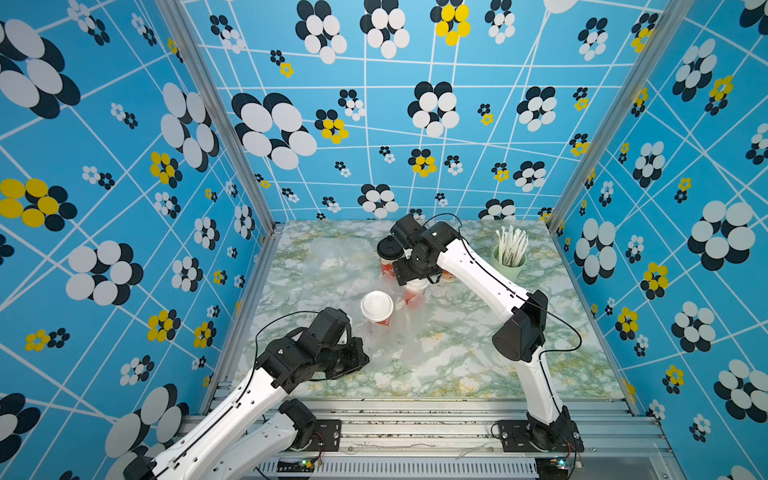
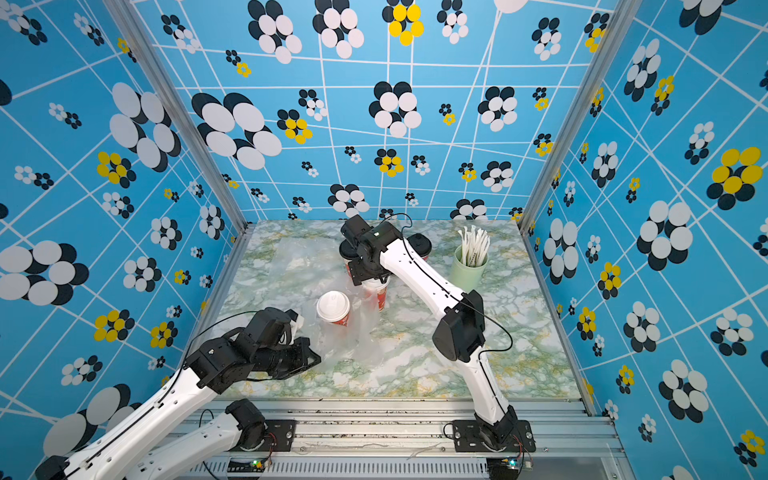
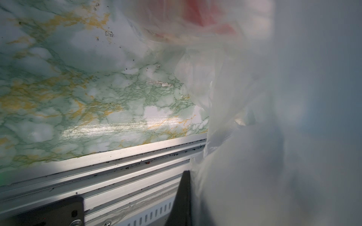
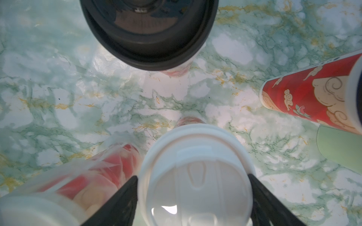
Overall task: Pack milk tea into plastic carrier bags
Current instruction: Move the milk tea cup to the center of the board.
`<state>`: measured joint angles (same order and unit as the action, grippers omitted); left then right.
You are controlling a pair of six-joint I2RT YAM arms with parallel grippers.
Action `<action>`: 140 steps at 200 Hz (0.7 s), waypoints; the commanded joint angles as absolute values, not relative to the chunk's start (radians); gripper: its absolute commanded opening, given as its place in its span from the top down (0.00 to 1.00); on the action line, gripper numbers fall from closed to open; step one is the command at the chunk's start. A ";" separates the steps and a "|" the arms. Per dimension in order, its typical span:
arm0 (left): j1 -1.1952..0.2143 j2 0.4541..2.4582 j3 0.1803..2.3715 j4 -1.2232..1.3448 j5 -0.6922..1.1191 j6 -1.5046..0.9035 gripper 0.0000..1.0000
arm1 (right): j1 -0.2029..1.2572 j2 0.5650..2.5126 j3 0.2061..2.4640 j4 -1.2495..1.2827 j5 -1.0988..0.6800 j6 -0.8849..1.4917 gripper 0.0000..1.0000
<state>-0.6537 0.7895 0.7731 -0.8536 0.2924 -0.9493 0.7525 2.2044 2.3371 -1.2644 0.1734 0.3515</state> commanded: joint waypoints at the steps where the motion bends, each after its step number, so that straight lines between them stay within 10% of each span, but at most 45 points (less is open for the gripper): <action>1: -0.646 0.778 0.753 -0.867 0.301 -0.945 1.00 | 0.759 2.219 2.366 -1.309 0.168 0.359 0.15; 140: -0.643 0.751 0.736 -0.873 0.296 -0.950 1.00 | 0.725 2.129 2.277 -1.339 0.268 0.360 0.19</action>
<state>-0.6537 0.7616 0.7525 -0.8585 0.2924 -0.9497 0.7498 2.1975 2.3360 -1.2976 0.2096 0.3550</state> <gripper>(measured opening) 0.043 0.813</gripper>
